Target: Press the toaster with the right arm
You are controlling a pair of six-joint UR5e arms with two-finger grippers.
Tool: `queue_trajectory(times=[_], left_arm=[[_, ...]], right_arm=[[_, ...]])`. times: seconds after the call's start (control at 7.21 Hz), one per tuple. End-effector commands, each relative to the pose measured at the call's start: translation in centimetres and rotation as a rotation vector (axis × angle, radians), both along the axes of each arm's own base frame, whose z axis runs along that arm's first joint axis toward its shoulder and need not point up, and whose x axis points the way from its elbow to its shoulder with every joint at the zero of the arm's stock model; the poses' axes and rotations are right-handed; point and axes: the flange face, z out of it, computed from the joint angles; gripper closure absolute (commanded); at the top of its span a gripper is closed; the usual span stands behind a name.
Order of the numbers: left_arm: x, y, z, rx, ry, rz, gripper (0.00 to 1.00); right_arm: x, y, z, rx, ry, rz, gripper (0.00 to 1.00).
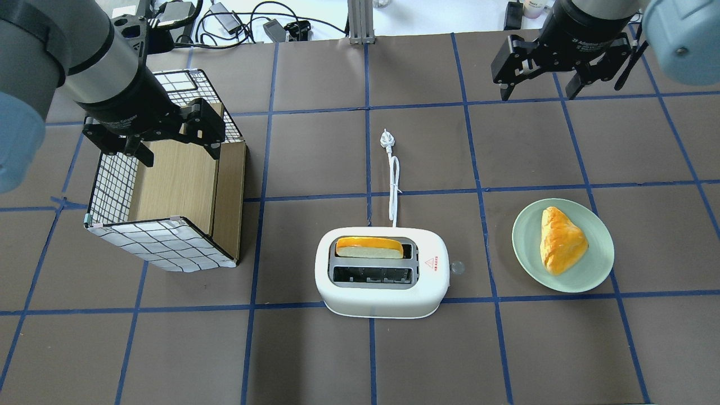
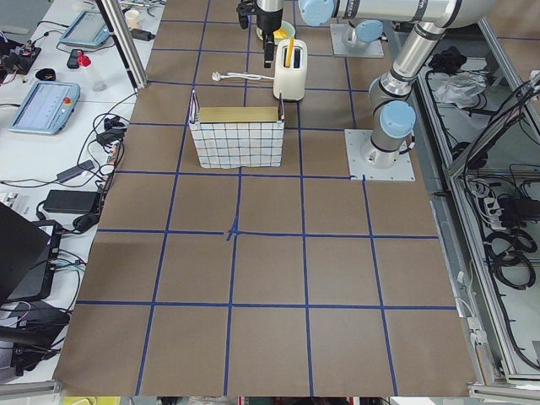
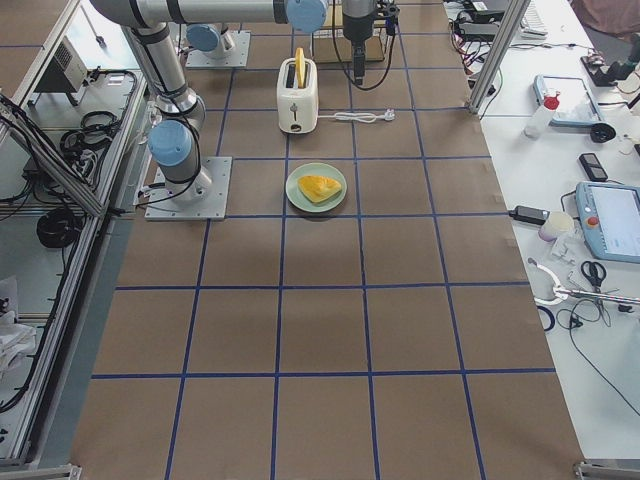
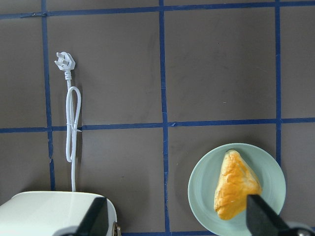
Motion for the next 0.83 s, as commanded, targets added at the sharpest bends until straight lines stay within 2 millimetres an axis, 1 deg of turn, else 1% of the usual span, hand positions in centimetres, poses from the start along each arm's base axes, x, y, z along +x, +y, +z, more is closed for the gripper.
queue_trajectory(times=[0.0, 0.69], left_arm=[[0.00, 0.01, -0.01, 0.001, 0.000, 0.000, 0.00], [0.00, 0.01, -0.01, 0.001, 0.000, 0.000, 0.00]], right_arm=[[-0.13, 0.53, -0.32, 0.015, 0.015, 0.002, 0.00], [-0.14, 0.44, -0.29, 0.012, 0.017, 0.034, 0.00]])
